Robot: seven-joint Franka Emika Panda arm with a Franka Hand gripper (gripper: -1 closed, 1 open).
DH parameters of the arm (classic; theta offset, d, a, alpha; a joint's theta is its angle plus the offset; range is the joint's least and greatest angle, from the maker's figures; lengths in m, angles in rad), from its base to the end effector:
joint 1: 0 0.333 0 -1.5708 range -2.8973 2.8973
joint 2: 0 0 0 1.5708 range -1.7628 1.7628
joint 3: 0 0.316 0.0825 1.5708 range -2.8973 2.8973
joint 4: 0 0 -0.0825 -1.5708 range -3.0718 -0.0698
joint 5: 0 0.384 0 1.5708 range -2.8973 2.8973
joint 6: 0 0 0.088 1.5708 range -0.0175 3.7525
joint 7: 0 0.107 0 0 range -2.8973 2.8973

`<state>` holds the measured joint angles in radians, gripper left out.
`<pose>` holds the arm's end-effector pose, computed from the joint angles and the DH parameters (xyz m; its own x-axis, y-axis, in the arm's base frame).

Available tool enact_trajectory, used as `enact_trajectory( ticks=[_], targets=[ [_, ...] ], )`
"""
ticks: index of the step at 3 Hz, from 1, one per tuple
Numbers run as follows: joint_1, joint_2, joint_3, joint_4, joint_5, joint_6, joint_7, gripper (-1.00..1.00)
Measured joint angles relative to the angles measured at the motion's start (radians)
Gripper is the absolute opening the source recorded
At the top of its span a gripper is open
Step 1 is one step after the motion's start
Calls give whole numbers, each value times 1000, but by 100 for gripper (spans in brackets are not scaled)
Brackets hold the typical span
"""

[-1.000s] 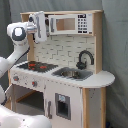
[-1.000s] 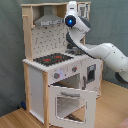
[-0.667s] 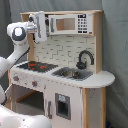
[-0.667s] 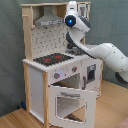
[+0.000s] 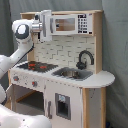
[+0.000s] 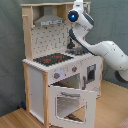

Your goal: Play with the kitchen

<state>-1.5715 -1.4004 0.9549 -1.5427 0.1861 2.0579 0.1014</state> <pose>0.4902 0.2981 0.7240 0.6003 0.3457 0.7212 -0.6277 -0.3552 0.6927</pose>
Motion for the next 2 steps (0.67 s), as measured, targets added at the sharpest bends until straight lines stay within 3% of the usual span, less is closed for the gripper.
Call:
enact_trajectory(
  ticks=[2],
  targets=[
    [148,-10,-9,-143,0,25,-2,-100]
  ],
)
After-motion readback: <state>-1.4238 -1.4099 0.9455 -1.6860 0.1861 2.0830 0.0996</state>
